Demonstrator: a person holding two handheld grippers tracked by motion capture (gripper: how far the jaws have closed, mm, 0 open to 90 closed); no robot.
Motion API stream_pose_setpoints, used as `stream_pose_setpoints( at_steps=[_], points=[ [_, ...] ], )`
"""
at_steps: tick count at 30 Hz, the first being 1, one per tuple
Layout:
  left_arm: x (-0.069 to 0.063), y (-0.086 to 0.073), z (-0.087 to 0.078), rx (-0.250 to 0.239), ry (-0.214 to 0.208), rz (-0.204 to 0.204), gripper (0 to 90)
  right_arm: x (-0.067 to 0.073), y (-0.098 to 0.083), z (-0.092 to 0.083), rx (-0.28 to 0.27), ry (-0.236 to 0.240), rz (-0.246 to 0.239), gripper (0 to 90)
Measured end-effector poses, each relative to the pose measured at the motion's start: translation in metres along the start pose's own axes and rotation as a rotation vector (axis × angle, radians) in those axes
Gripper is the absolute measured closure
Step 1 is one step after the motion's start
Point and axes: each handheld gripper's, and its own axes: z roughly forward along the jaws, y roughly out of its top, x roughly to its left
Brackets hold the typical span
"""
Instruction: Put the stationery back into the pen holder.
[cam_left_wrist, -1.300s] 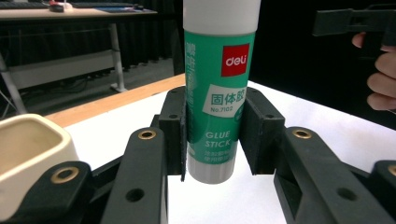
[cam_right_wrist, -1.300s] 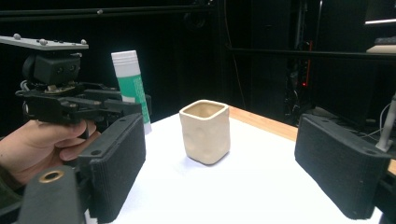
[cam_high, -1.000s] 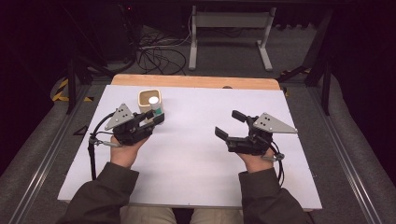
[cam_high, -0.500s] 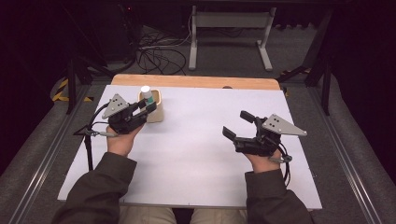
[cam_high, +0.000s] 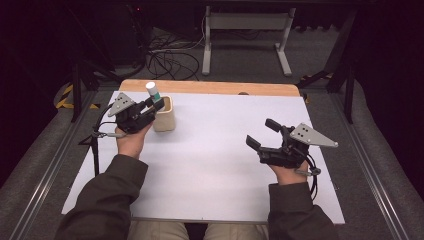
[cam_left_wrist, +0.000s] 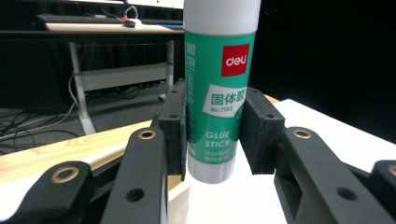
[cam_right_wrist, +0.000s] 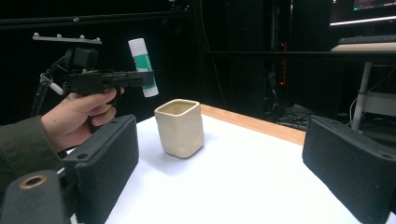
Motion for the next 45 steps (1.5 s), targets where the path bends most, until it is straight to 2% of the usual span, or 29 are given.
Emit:
stream_pose_setpoints(
  at_steps=[3, 8, 21, 25, 28, 37, 45],
  points=[
    [0.006, -0.002, 0.004, -0.011, 0.011, -0.022, 65.7, -0.002, 0.000, -0.002, -0.003, -0.004, 0.003, 11.2],
    [0.013, -0.006, 0.014, -0.013, 0.051, -0.020, 65.7, -0.004, 0.000, -0.003, -0.003, -0.013, 0.004, 11.2],
    [0.024, -0.015, 0.026, -0.005, 0.089, -0.076, 65.7, -0.008, 0.001, -0.007, -0.013, -0.023, 0.011, 11.1],
    [0.027, -0.019, 0.030, 0.019, 0.107, -0.077, 65.7, -0.009, 0.001, -0.008, -0.015, -0.026, 0.012, 11.1],
    [0.028, -0.023, 0.034, 0.043, 0.127, -0.057, 65.6, -0.010, 0.001, -0.009, -0.015, -0.030, 0.014, 11.1],
    [0.028, -0.031, 0.045, 0.081, 0.163, -0.044, 65.6, -0.010, 0.001, -0.009, -0.017, -0.026, 0.012, 11.1],
    [0.026, -0.037, 0.051, 0.124, 0.162, -0.042, 65.4, -0.011, 0.001, -0.010, -0.020, -0.029, 0.018, 11.1]
  ],
)
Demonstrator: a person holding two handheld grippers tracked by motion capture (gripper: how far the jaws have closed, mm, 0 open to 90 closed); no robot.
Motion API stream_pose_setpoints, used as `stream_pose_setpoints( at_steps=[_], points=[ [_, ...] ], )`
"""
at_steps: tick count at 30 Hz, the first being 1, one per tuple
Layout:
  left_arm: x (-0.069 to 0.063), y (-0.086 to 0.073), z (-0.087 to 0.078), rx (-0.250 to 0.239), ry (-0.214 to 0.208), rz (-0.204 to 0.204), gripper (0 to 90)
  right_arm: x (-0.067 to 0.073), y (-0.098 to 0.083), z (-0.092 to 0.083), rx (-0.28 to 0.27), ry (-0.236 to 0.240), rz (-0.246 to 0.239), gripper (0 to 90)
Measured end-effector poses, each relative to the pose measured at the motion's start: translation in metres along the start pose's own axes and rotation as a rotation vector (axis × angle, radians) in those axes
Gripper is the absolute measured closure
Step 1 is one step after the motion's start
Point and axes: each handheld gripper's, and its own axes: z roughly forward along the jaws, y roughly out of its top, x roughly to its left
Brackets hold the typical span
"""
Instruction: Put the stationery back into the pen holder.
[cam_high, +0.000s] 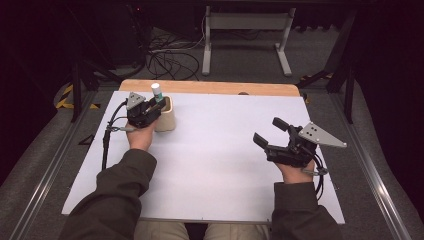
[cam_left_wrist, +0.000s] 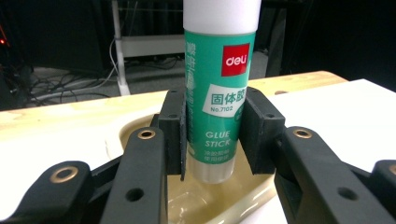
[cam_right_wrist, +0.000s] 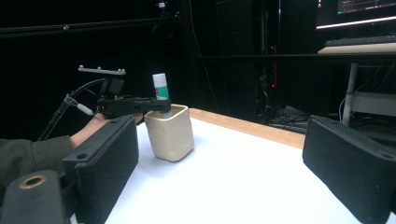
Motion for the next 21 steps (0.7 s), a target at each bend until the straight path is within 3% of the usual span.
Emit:
stream_pose_setpoints(
  at_steps=[9, 21],
  points=[
    [-0.0011, -0.0046, 0.0061, 0.041, 0.021, -0.015, 65.2, 0.0003, 0.0004, -0.0007, 0.003, -0.002, -0.001, 11.1],
    [0.0026, -0.0036, 0.0060, 0.032, 0.037, -0.027, 64.2, 0.0001, 0.0007, -0.0010, 0.003, 0.002, -0.002, 11.2]
  ],
)
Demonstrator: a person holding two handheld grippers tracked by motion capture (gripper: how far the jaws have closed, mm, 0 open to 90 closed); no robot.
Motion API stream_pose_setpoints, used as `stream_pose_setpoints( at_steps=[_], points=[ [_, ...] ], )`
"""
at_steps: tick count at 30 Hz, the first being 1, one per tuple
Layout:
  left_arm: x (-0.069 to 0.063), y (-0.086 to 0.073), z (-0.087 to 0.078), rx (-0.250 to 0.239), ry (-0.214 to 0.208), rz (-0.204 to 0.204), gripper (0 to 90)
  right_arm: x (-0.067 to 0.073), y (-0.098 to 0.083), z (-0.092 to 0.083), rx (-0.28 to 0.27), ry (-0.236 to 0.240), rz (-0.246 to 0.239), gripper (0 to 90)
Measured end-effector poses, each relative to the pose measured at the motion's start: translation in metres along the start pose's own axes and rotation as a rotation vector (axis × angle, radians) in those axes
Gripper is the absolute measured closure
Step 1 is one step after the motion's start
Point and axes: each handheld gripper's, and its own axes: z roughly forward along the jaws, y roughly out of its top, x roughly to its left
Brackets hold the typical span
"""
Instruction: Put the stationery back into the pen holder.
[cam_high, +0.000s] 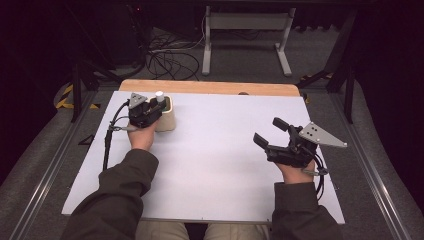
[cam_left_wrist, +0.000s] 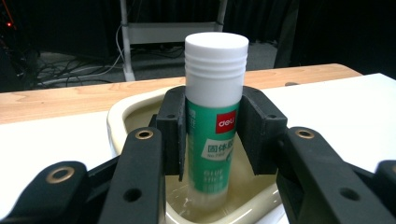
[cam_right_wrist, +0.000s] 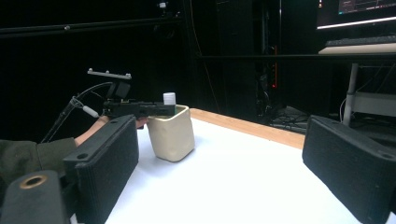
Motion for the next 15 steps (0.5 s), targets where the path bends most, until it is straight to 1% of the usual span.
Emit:
stream_pose_setpoints(
  at_steps=[15],
  points=[
    [0.0013, 0.0004, -0.0001, -0.003, 0.005, -0.016, 63.7, 0.0000, 0.0005, -0.0006, -0.006, 0.000, 0.005, 11.3]
  ],
)
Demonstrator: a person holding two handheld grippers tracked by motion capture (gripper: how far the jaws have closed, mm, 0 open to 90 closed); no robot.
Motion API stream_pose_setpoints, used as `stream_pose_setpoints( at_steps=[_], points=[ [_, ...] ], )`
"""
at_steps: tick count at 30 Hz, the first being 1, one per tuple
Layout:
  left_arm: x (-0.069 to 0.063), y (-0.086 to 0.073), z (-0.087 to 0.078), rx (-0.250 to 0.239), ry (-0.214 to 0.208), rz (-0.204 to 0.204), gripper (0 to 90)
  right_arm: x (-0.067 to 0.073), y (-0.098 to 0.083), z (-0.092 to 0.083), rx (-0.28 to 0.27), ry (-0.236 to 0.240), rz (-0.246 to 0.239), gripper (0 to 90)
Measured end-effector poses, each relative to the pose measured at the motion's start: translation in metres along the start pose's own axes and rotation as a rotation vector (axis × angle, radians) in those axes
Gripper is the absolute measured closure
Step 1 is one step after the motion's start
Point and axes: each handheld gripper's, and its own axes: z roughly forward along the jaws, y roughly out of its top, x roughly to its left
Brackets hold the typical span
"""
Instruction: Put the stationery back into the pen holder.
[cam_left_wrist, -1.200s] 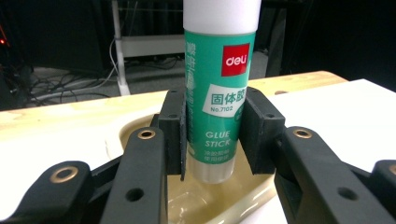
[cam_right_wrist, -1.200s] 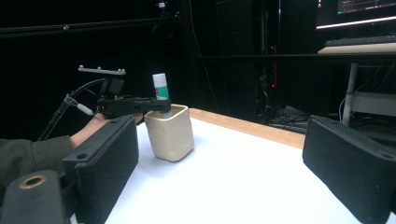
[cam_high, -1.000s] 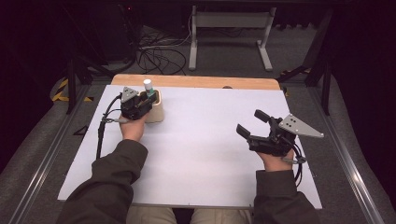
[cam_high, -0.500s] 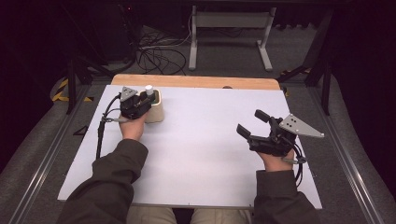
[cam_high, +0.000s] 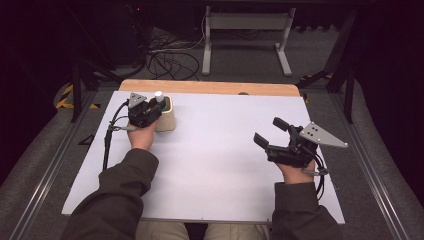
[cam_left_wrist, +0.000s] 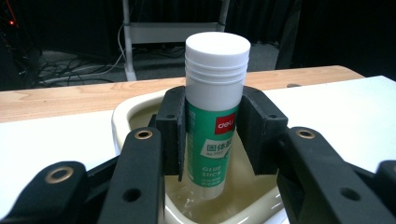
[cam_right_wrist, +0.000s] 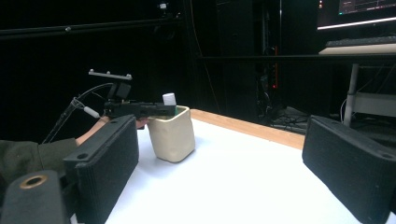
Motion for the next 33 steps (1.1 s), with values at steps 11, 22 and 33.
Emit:
stream_pose_setpoints(
  at_steps=[11, 22, 33],
  points=[
    [0.002, 0.000, -0.001, 0.000, -0.009, -0.011, 63.0, 0.000, 0.000, 0.000, 0.005, -0.001, 0.002, 11.3],
    [0.003, 0.005, -0.007, -0.026, -0.019, -0.029, 62.5, 0.000, -0.001, 0.001, 0.006, 0.004, 0.003, 11.2],
    [-0.008, 0.014, -0.025, -0.058, -0.069, 0.029, 48.1, -0.001, -0.001, 0.001, 0.008, -0.003, 0.003, 11.2]
  ],
)
